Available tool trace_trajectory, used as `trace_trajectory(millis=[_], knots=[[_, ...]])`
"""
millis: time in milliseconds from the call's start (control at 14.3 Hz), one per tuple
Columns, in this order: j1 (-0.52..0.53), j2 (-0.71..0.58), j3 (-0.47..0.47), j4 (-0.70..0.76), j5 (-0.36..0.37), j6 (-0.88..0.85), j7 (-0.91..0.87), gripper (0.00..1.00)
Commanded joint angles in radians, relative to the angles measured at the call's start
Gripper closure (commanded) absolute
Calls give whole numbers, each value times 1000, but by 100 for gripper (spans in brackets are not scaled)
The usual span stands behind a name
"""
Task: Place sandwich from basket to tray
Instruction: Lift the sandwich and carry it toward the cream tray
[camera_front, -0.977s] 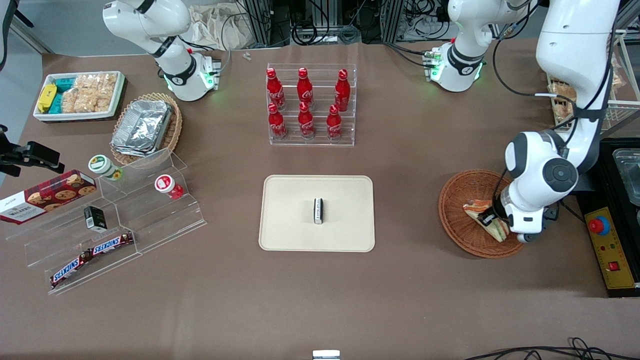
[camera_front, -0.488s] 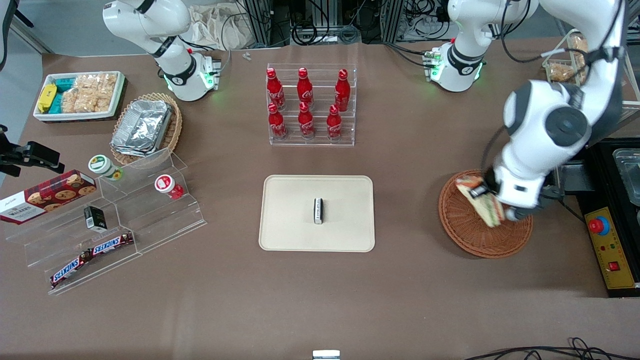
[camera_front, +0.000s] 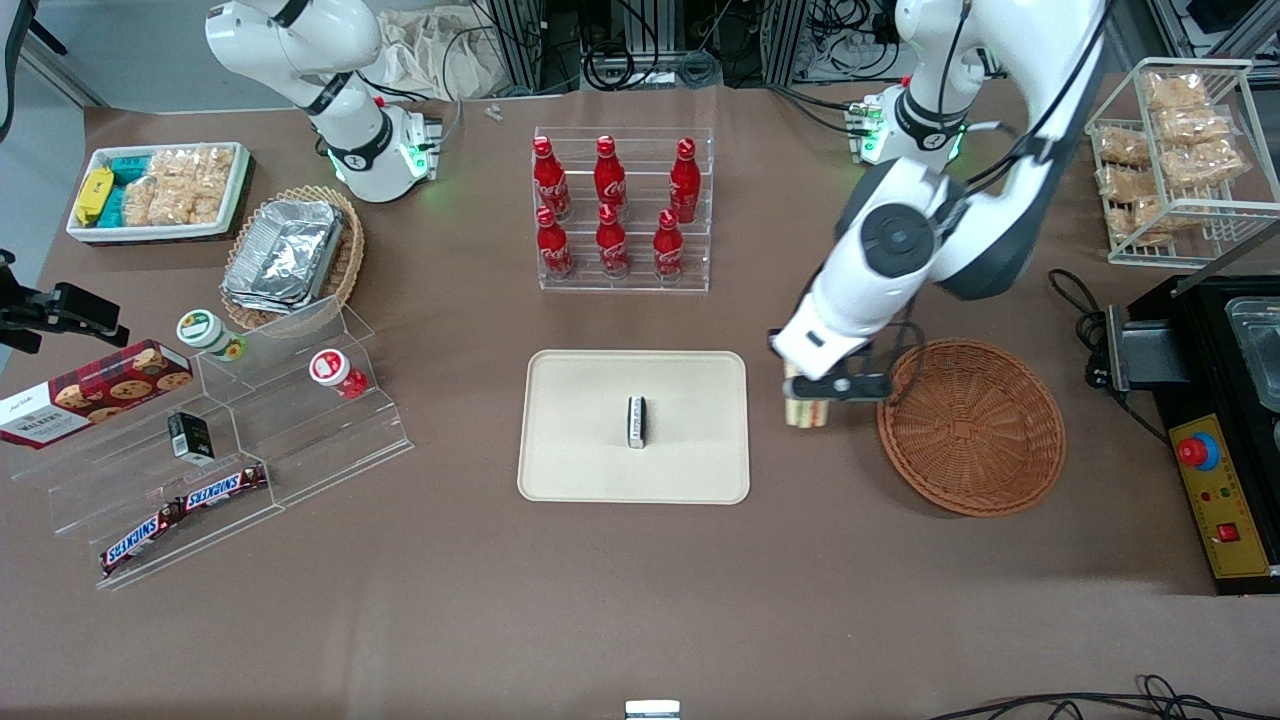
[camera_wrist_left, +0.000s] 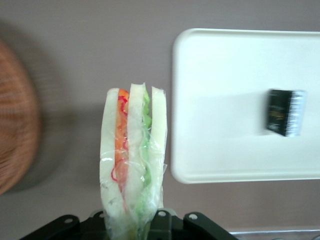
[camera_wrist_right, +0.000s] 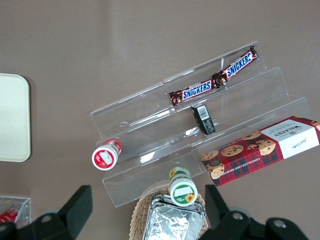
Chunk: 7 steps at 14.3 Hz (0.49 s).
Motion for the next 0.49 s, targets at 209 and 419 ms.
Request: trace_trajectory(millis=[209, 419], knots=[[-55, 203, 2, 79, 92, 157, -50, 100], [-56, 275, -1, 131, 198, 160, -126, 100]])
